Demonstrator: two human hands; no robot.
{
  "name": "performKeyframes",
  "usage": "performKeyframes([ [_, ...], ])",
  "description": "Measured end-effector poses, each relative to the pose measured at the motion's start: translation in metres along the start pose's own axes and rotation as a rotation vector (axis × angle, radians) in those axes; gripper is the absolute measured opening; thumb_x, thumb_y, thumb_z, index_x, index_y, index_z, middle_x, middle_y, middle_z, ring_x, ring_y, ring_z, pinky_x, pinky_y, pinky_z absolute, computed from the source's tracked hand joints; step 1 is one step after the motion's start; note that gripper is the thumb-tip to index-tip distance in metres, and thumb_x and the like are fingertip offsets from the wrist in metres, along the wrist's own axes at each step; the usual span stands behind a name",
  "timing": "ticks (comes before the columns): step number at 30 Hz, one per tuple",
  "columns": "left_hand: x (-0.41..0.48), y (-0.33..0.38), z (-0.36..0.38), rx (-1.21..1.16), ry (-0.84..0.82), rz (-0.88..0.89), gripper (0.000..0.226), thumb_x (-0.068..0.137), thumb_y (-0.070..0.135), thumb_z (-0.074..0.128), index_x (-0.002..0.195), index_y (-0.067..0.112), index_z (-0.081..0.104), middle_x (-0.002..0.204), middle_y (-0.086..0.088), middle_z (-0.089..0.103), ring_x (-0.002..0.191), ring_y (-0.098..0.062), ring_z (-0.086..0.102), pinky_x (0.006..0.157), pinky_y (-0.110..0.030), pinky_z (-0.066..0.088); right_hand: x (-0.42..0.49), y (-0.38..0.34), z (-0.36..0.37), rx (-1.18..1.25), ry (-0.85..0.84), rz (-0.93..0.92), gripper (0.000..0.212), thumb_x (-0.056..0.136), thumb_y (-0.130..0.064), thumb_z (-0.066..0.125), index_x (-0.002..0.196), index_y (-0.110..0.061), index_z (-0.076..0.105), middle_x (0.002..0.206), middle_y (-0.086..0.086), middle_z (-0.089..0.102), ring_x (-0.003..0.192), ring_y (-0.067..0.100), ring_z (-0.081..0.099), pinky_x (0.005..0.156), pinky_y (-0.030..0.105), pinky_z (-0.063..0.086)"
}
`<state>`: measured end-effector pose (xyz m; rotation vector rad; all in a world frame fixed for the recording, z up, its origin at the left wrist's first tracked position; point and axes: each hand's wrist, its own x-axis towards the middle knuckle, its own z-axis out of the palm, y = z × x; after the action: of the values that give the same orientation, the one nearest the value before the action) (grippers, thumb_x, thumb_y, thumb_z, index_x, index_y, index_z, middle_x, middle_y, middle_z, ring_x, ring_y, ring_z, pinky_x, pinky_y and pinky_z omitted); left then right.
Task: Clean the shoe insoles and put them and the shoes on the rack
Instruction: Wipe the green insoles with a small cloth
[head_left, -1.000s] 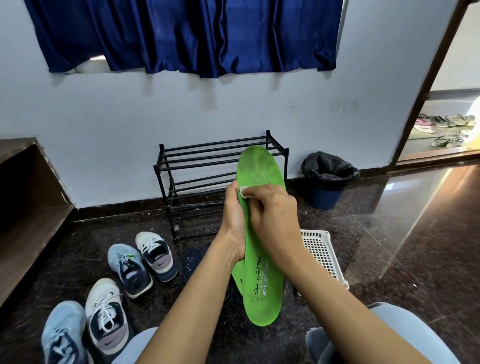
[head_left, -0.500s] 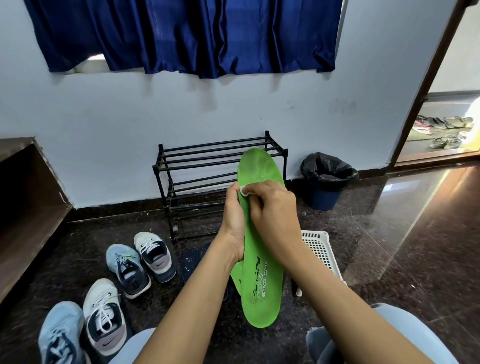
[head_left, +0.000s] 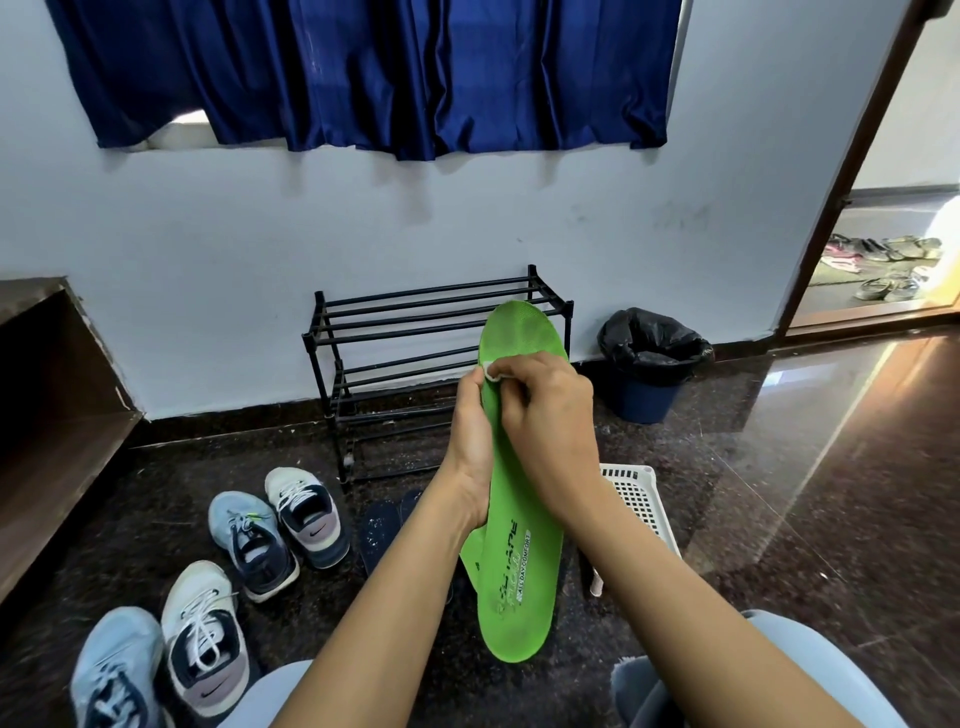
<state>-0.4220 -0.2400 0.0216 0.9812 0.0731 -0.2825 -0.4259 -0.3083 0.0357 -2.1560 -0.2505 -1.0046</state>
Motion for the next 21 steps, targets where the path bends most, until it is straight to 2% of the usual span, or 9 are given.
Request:
performKeyframes([
  [7, 0.006, -0.001, -0.007, 0.044, 0.024, 0.059, 0.057, 0.101, 0.047, 0.027, 0.072, 0.017, 0.066, 0.067, 0.0, 0.068, 0.078, -0.016, 0.063, 0.073, -0.028, 0.048, -0.016, -0.004, 0.001, 0.032, -0.018, -0.016, 0.025, 0.074, -0.005, 0.055, 0.087, -0.011, 0.075, 0.081, 0.007, 0.069, 0.077, 0.025, 0.064, 0.071, 0.035, 0.052],
  [11, 0.001, -0.001, -0.001, 0.027, 0.007, 0.039, 0.049, 0.098, 0.05, 0.033, 0.09, 0.017, 0.068, 0.086, -0.006, 0.068, 0.097, -0.024, 0.061, 0.084, -0.032, 0.047, -0.002, -0.002, 0.001, 0.01, 0.007, -0.015, 0.022, 0.075, -0.004, 0.055, 0.086, -0.009, 0.074, 0.08, 0.009, 0.068, 0.077, 0.027, 0.063, 0.071, 0.031, 0.047],
  [12, -0.001, -0.001, 0.001, 0.021, 0.001, 0.035, 0.048, 0.098, 0.049, 0.032, 0.093, 0.016, 0.067, 0.088, -0.007, 0.067, 0.096, -0.023, 0.061, 0.083, -0.031, 0.047, -0.001, 0.0, 0.001, 0.014, 0.015, -0.015, 0.023, 0.075, -0.004, 0.055, 0.087, -0.009, 0.074, 0.081, 0.008, 0.068, 0.078, 0.026, 0.063, 0.072, 0.029, 0.045],
  [14, 0.0, 0.0, 0.0, 0.029, 0.001, 0.05, 0.049, 0.099, 0.048, 0.03, 0.091, 0.015, 0.066, 0.087, -0.007, 0.067, 0.091, -0.021, 0.061, 0.081, -0.03, 0.048, -0.005, -0.001, 0.001, 0.03, 0.015, -0.022, 0.024, 0.076, -0.004, 0.055, 0.089, -0.01, 0.074, 0.083, 0.008, 0.068, 0.079, 0.024, 0.063, 0.072, 0.03, 0.047],
  [17, 0.005, 0.001, -0.008, 0.063, 0.04, 0.104, 0.056, 0.1, 0.049, 0.027, 0.092, 0.013, 0.068, 0.096, -0.01, 0.071, 0.101, -0.023, 0.064, 0.098, -0.035, 0.049, -0.019, -0.007, 0.002, 0.055, -0.008, -0.04, 0.026, 0.075, -0.004, 0.056, 0.091, -0.012, 0.074, 0.083, 0.006, 0.068, 0.078, 0.021, 0.063, 0.071, 0.031, 0.05],
  [20, 0.006, -0.001, -0.008, 0.067, 0.045, 0.113, 0.053, 0.101, 0.048, 0.029, 0.085, 0.017, 0.069, 0.09, -0.005, 0.07, 0.102, -0.023, 0.062, 0.098, -0.034, 0.046, -0.016, -0.007, 0.002, 0.036, -0.003, -0.052, 0.023, 0.075, -0.003, 0.056, 0.088, -0.011, 0.074, 0.081, 0.007, 0.068, 0.077, 0.023, 0.063, 0.07, 0.03, 0.047],
  [21, 0.006, -0.002, -0.007, 0.082, 0.048, 0.104, 0.051, 0.1, 0.048, 0.03, 0.089, 0.017, 0.07, 0.095, -0.006, 0.07, 0.106, -0.024, 0.062, 0.101, -0.035, 0.045, -0.011, -0.005, 0.002, 0.026, 0.009, -0.049, 0.022, 0.075, -0.002, 0.057, 0.087, -0.01, 0.074, 0.08, 0.007, 0.068, 0.077, 0.024, 0.062, 0.07, 0.028, 0.045],
])
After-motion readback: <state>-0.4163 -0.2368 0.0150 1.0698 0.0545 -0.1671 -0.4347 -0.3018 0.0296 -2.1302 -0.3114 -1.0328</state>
